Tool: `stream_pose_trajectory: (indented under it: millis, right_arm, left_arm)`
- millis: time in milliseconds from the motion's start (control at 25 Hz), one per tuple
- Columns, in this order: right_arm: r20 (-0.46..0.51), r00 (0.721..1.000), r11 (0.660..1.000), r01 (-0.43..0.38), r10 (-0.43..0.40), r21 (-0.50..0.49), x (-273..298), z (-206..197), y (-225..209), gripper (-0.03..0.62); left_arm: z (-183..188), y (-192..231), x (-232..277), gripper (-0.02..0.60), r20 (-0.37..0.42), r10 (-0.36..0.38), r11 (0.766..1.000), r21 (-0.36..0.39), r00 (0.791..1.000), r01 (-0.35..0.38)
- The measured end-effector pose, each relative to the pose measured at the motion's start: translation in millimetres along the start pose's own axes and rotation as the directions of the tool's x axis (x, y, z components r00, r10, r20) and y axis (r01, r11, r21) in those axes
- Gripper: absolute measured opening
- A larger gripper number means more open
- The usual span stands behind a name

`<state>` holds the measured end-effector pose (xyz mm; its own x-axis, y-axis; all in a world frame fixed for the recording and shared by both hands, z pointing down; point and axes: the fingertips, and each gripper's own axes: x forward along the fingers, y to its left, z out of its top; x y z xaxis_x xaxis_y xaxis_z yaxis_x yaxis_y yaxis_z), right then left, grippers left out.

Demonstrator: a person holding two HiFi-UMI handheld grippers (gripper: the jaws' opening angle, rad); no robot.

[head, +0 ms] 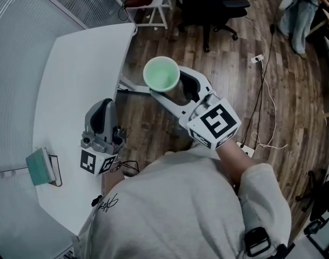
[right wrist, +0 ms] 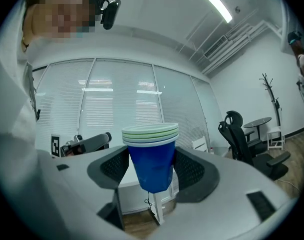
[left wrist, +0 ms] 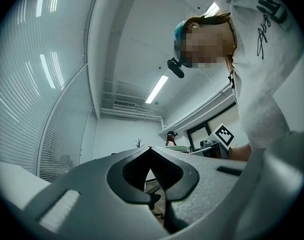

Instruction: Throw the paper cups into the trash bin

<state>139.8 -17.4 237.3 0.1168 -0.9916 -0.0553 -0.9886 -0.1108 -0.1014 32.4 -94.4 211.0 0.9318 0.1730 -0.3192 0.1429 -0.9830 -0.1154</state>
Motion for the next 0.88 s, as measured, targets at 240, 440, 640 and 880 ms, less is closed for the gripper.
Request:
stream_pose_trajectory:
  millis: [240,440,640,880]
  right_arm:
    - [0.015,0.997,0.997,0.071,-0.071,0.013,-26,6,-47,0.282]
    - [0.009,0.994,0.994,0.112,-0.112,0.022,-47,0,-81,0.282]
    - [0.02,0.99,0.99,0.138,-0.138,0.02,-64,10,-120,0.284]
    - [0.027,0.988,0.988,0.152,-0.153,0.01,-87,19,-161,0.282]
  left_arm:
    - [-22,-13,54,0.003,-0.002,-0.072,0.997,-0.023,0.997,0.072]
    - [-37,-26,96,0.003,0.0,-0.114,0.993,-0.028,0.993,0.114]
    - [-50,-33,136,0.003,0.002,-0.125,0.991,-0.046,0.992,0.125]
    - [-65,-55,180,0.003,0.011,-0.15,0.986,-0.072,0.989,0.15]
